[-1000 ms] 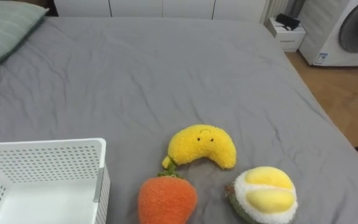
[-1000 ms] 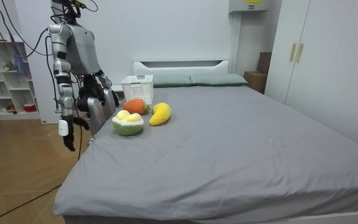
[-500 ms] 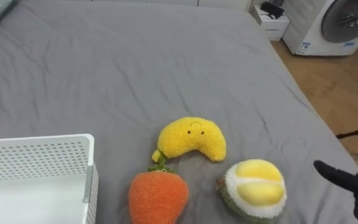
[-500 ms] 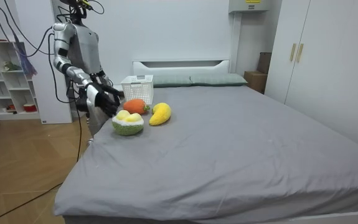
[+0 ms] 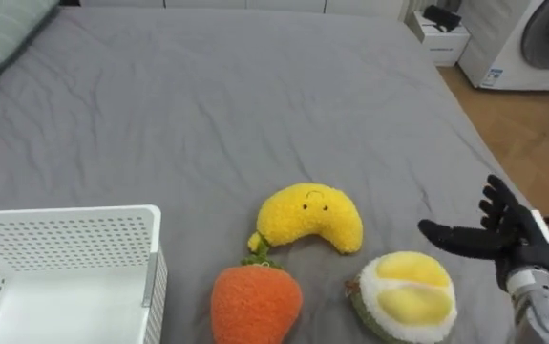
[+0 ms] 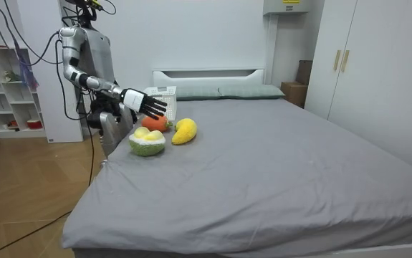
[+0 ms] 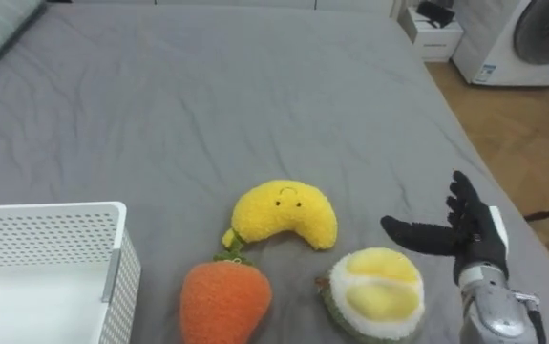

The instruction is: Collect toys from the bed

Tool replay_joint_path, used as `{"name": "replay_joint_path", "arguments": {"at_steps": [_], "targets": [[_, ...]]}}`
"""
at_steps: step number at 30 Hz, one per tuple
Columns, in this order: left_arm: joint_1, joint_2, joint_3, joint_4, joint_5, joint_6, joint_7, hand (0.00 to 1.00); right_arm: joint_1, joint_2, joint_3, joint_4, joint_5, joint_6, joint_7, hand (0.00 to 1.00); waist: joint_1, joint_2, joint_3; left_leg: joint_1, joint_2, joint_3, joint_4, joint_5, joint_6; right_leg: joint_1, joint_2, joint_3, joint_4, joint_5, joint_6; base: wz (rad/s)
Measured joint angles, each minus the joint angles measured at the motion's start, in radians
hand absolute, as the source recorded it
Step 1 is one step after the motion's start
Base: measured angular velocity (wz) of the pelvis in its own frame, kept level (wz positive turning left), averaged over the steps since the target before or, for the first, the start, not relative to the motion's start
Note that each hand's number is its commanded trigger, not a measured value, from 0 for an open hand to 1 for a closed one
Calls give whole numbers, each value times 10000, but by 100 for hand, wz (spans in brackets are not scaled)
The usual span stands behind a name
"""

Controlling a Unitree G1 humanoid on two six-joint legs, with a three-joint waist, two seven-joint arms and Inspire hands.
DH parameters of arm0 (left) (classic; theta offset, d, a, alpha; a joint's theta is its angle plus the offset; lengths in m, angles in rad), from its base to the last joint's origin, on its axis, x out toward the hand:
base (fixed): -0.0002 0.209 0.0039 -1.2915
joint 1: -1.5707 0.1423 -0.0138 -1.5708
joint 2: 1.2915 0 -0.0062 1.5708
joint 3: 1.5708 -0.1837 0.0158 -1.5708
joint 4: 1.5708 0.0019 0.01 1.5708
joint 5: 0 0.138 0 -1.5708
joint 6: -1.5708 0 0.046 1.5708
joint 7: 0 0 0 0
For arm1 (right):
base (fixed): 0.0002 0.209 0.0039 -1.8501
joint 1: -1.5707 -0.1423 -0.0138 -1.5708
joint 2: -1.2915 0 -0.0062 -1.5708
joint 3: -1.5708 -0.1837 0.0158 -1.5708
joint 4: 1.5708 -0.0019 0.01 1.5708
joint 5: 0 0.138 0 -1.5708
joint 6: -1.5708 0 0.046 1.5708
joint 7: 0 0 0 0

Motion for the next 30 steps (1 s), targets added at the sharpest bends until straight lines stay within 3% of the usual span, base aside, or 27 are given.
{"name": "replay_joint_path", "arguments": {"at_steps": [7,14,22,30], "targets": [[-8,17,-112,-204,5,242,-23,0,-158,2,709,275,-2836,301,812,0,225,-186,19,-53,-33,-152,12,2,6,-10,-37,-154,-44,-6,8,7],[-347,31,-202,-203,-1,247,-27,0,-386,3,790,1036,-4794,393,1310,0,315,-156,2,-72,-43,-260,17,4,6,-5,-42,-234,-52,-7,8,3],[-475,50,-275,-207,-12,373,-46,0,-381,6,1174,1640,-5787,788,1936,0,305,-402,35,-146,-52,-266,28,6,8,-4,-47,-220,-38,-9,9,0],[-604,111,-607,-210,-9,454,-46,0,-410,4,1558,2210,-6322,957,2207,0,510,-421,34,-135,-56,-401,96,2,13,136,-55,-322,-32,-7,10,4]]}}
